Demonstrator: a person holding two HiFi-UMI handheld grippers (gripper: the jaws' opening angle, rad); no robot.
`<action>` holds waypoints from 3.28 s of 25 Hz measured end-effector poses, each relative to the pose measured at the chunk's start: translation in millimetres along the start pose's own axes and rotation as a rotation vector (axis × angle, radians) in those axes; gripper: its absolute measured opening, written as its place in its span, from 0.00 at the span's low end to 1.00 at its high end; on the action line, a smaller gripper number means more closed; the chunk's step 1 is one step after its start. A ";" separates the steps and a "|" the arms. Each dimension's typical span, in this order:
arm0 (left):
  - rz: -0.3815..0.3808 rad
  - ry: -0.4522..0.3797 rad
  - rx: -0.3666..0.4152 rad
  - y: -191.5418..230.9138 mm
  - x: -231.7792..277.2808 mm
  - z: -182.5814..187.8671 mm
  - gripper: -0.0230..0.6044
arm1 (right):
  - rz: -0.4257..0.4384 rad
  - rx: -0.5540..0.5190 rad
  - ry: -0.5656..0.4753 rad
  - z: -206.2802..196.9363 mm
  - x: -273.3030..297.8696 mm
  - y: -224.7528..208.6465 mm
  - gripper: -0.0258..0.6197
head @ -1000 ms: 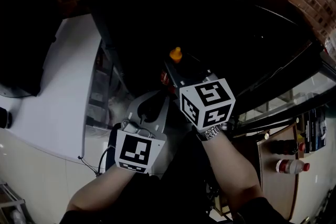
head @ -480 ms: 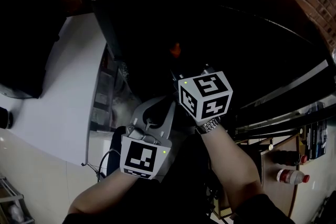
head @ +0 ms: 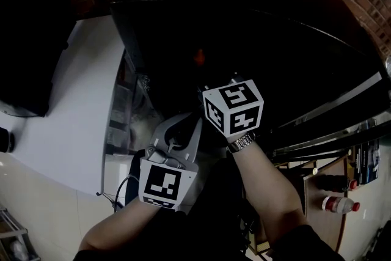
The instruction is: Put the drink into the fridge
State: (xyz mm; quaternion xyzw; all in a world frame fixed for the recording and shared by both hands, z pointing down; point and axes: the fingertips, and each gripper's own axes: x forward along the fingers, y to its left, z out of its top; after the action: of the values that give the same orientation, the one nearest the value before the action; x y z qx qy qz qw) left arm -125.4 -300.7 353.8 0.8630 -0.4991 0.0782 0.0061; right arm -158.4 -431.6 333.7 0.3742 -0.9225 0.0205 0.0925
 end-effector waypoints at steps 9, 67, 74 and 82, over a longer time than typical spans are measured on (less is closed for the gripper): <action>0.003 -0.012 0.018 -5.9 -26.2 0.7 0.09 | -0.072 0.015 0.010 -0.9 -31.2 -4.6 0.36; -0.707 -0.139 0.149 -437.7 -69.7 72.6 0.09 | -1.099 0.234 0.078 -126.4 -662.2 -56.7 0.45; -0.793 -0.135 0.179 -477.5 -39.3 82.6 0.09 | -1.141 0.282 0.091 -138.3 -682.1 -93.1 0.52; -0.837 -0.128 0.202 -501.2 -9.0 83.7 0.09 | -1.112 0.324 0.135 -158.4 -674.5 -129.0 0.58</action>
State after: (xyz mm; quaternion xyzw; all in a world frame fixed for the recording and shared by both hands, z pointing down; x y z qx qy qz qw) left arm 313.2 -49.0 303.6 0.9903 -0.0953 0.0638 -0.0780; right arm 429.9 -44.2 359.8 0.8096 -0.5645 0.1336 0.0896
